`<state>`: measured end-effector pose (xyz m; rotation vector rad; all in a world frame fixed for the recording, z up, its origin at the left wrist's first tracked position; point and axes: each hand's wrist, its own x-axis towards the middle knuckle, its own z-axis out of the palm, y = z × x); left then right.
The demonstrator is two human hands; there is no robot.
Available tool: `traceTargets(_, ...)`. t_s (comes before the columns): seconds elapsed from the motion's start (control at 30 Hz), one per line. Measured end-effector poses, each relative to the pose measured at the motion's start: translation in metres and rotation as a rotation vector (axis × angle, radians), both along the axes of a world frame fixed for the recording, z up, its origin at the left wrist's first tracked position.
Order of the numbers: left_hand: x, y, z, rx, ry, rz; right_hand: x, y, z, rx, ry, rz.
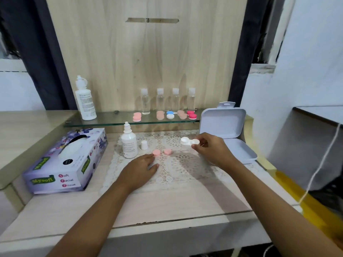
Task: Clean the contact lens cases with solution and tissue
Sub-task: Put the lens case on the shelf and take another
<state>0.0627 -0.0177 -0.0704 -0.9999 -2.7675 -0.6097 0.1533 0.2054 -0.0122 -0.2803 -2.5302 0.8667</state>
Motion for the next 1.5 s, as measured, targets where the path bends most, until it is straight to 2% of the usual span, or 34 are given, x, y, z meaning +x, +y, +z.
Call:
traceTargets(0.37, 0.0, 0.001, 0.0, 0.014, -0.01, -0.003, 0.018, 0.06, -0.005, 0.335, 0.023, -0.162)
traceTargets(0.77, 0.0, 0.0, -0.001, 0.036, 0.003, -0.009, 0.018, 0.055, 0.009, 1.184, -0.242, 0.07)
traceTargets(0.83, -0.001, 0.0, -0.001, 0.039, 0.0, -0.008, 0.019, 0.052, 0.008, 1.182, -0.211, 0.121)
traceTargets(0.9, -0.001, 0.0, -0.001, 0.043, -0.006, -0.007, 0.019, 0.051, 0.009, 1.17, -0.273, 0.085)
traceTargets(1.03, -0.001, 0.0, -0.002, 0.046, -0.005, -0.012, 0.019, 0.051, 0.006, 1.14, -0.272, 0.07)
traceTargets(1.13, -0.001, 0.0, -0.002, 0.045, -0.002, -0.016, 0.011, 0.06, -0.001, 1.05, -0.088, 0.085)
traceTargets(1.2, -0.002, 0.0, -0.002, 0.047, 0.002, -0.02, 0.005, 0.061, -0.005, 0.909, 0.03, 0.065)
traceTargets(1.33, -0.001, 0.0, -0.001, 0.054, 0.006, -0.027, -0.001, 0.037, -0.004, 0.468, 0.234, 0.104)
traceTargets(1.5, -0.001, 0.0, 0.0, 0.053, 0.007, -0.024, -0.011, -0.005, -0.01, 0.185, 0.266, 0.156)
